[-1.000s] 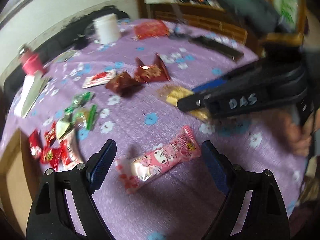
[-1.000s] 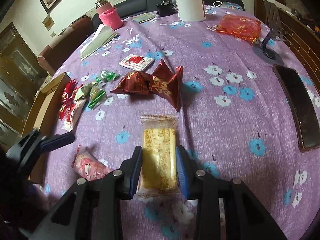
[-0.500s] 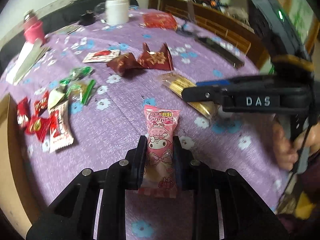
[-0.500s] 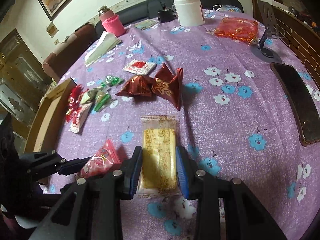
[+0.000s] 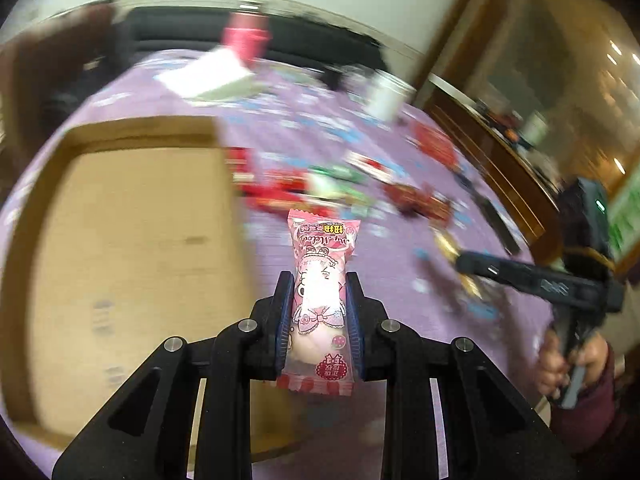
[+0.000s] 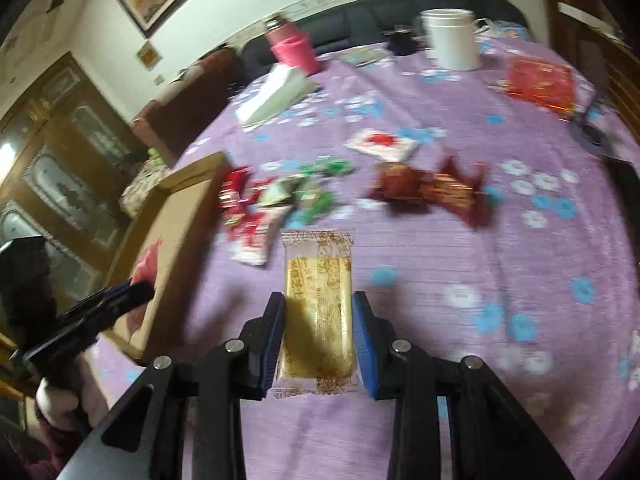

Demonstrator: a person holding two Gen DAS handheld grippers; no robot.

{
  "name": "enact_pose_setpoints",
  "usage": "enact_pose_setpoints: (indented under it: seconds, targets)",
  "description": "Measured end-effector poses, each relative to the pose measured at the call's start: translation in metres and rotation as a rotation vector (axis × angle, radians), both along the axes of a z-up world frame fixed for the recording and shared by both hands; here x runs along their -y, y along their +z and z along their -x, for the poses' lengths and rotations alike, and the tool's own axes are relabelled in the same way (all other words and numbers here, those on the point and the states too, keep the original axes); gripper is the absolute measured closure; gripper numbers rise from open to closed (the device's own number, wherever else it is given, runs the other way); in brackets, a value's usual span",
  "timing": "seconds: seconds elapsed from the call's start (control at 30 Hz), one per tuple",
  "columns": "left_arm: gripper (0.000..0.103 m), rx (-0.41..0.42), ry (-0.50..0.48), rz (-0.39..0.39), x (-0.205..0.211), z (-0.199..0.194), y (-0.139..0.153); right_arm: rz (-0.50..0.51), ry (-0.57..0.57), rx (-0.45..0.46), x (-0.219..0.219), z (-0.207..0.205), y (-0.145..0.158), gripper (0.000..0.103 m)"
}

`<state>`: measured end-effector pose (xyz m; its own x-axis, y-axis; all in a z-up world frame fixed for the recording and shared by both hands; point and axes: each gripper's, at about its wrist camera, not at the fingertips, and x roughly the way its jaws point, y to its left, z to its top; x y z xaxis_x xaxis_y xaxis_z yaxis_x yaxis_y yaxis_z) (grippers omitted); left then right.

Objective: Organize snacks
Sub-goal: 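Drop the pink bar into the tray with left tool while right drops gold pastry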

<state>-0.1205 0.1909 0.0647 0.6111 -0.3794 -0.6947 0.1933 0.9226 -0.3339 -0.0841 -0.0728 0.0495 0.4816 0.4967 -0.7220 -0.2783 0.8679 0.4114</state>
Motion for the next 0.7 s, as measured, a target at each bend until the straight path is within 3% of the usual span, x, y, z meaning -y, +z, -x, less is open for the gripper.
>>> enact_pose_setpoints:
  seconds: [0.27,0.47,0.7]
  targets:
    - [0.079,-0.036,0.244,-0.022,-0.084,0.005,-0.019,-0.034,0.171,-0.002,-0.093,0.0,0.015,0.067]
    - [0.079,-0.078,0.314,-0.06,-0.109,0.005,-0.033,-0.001,0.297,-0.023,-0.172,0.0,0.008,0.067]
    - [0.079,-0.119,0.367,-0.079,-0.134,0.005,-0.047,0.053,0.371,-0.058,-0.235,-0.008,-0.01,0.067]
